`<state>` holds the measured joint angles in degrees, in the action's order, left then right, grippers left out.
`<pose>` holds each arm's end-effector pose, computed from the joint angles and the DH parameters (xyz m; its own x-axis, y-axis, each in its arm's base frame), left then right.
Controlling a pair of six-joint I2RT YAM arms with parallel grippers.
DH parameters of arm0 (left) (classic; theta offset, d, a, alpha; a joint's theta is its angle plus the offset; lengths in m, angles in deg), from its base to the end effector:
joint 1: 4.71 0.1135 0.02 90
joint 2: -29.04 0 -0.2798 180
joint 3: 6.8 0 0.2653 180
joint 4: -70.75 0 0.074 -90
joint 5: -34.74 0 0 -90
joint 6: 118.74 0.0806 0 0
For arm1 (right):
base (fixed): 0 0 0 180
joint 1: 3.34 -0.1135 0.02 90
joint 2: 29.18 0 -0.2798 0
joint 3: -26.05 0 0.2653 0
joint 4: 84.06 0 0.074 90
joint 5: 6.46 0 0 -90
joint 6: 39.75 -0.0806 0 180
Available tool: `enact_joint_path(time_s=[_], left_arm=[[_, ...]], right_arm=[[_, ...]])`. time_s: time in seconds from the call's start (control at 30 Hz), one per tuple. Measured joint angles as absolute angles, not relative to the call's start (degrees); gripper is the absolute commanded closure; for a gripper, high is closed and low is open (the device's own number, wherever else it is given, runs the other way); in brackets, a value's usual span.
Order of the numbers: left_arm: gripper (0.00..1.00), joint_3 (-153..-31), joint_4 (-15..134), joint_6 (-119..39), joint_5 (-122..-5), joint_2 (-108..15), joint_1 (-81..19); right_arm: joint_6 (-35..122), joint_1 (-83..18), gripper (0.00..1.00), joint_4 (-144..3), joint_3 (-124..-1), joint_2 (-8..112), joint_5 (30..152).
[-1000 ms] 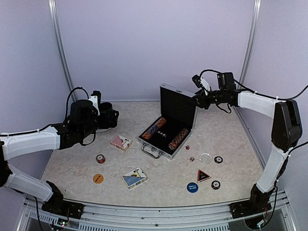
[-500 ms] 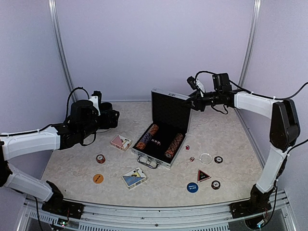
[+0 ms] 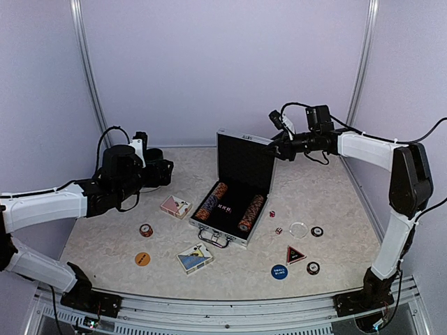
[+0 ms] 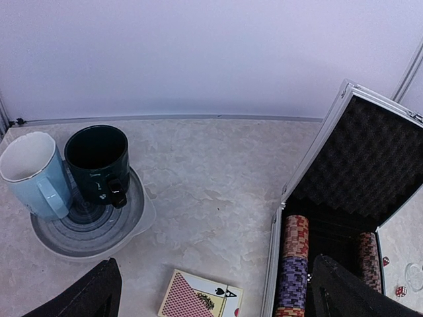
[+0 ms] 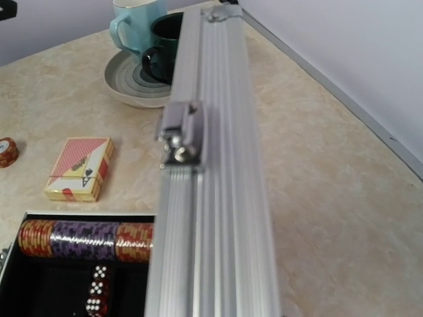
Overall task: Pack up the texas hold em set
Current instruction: Move the chip case to the center of the board.
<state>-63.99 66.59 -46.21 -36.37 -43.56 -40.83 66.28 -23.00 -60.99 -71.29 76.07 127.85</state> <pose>0.2849 -0.1756 0.2597 -0.3516 -0.0951 -0.9313 0.2157 0.9598 -0.1794 0.4230 0.2109 0.2792 -0.2437 -0.2969 -0.9233 -0.9073 0.4062 0.1088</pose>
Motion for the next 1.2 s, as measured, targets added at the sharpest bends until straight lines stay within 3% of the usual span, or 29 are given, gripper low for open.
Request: enact_joint_path(time_s=[0.2, 0.6, 1.2], left_arm=[[0.01, -63.96, 66.50, -46.13, -36.24, -43.45, -40.83], [0.01, -63.94, 66.16, -45.84, -35.34, -42.84, -40.83], [0.01, -63.94, 66.13, -45.12, -35.12, -42.55, -40.83]], right_arm=[[62.83, -22.96, 0.34, -60.07, -71.53, 76.07, 129.91], [61.21, -22.22, 0.11, -60.03, -71.61, 76.03, 130.24], [61.25, -23.09, 0.03, -59.88, -70.30, 73.73, 132.16]])
